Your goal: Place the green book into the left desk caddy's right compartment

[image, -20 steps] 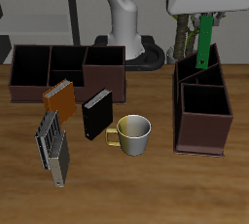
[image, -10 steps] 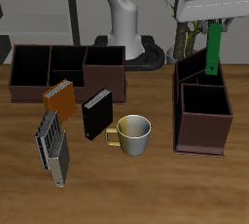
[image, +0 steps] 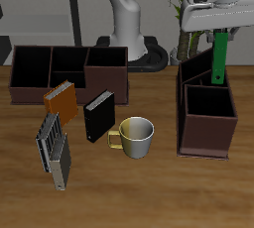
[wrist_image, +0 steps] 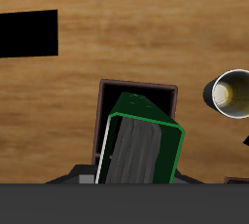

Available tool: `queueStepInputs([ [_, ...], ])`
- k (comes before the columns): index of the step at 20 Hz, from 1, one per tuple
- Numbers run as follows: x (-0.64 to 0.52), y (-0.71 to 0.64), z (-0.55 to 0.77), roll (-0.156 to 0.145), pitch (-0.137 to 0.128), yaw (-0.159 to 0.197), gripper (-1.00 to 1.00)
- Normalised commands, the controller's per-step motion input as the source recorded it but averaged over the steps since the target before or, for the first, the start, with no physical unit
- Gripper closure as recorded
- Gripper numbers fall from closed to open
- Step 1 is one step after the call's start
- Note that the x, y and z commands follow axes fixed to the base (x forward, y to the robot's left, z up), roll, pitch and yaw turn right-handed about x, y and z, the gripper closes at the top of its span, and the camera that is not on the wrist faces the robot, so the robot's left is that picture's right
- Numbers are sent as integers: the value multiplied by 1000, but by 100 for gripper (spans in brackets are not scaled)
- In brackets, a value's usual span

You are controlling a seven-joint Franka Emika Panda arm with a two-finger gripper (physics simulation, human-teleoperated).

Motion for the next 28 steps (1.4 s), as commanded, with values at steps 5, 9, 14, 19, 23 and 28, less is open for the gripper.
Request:
queueStepInputs([
  [5, 79, -31, -96, -4, 3, 4, 100],
  [9, 63, -33, -89, -4, 5, -7, 100],
  [14, 60, 5, -55, 3, 6, 0, 100],
  [19, 29, 38, -63, 10, 9, -1, 100],
  [23, 30, 0, -60, -3, 12, -11, 100],
  [28, 30, -18, -107, -4, 13, 0, 100],
])
